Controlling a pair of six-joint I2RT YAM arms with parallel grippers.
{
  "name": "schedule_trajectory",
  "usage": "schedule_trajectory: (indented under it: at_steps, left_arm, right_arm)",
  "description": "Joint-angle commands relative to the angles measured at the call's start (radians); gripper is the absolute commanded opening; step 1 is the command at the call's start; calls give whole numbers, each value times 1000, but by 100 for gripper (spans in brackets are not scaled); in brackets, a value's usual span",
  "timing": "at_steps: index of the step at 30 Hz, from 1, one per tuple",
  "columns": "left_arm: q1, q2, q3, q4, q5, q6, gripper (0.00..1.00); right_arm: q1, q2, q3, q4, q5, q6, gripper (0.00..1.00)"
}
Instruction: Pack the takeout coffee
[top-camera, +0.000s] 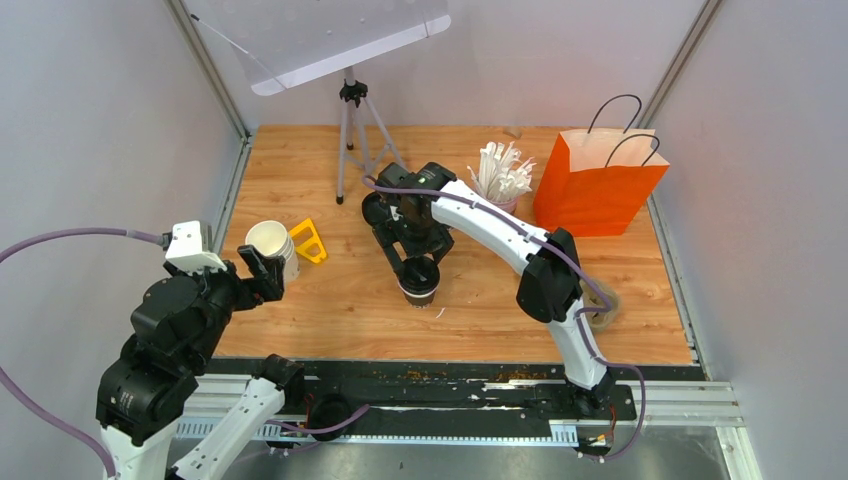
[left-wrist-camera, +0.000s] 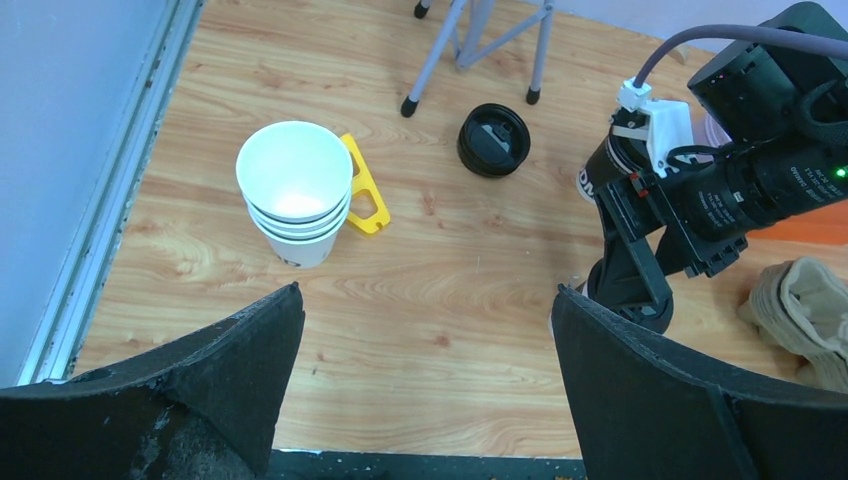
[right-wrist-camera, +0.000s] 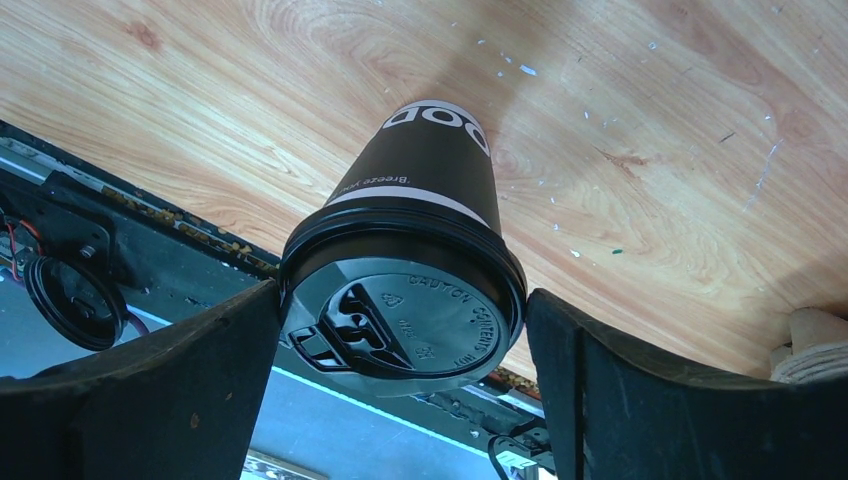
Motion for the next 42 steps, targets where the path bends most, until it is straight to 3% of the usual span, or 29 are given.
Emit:
schedule_trajectory:
  at_steps: [1, 10, 15, 22, 25, 29, 34, 36, 42]
  left_arm:
    - [-7, 1, -2, 31, -13, 21, 100]
    - [-7, 14, -18, 25, 8, 19, 100]
    - [-7, 48, -16, -4, 17, -9, 100]
    - [-7, 127, -55, 18, 202, -42, 100]
    - [-7, 178, -109, 48, 305, -84, 98]
    - [-7, 214, -221, 196, 459, -193, 88]
    - [-7, 258, -359, 388, 594, -311, 82]
    - [-7, 282, -403, 430, 615, -330, 82]
    - [-9, 383, -451, 522, 658, -364, 81]
  right_arm:
    - [-4, -15, 7, 4, -5, -1, 92]
    - [-10, -43, 27, -3, -18, 2, 100]
    - [-17, -98, 30, -2, -7, 17, 98]
    - [-46, -245, -99, 81, -37, 36, 93]
    - [-62, -316, -222, 185, -68, 23, 83]
    - [-101, -386, -352, 327, -134, 12, 46]
    - [-168, -439, -490, 470, -257, 39, 16]
    - [-188, -441, -531, 515, -319, 51, 11]
    - [-198, -426, -553, 544, -349, 35, 12]
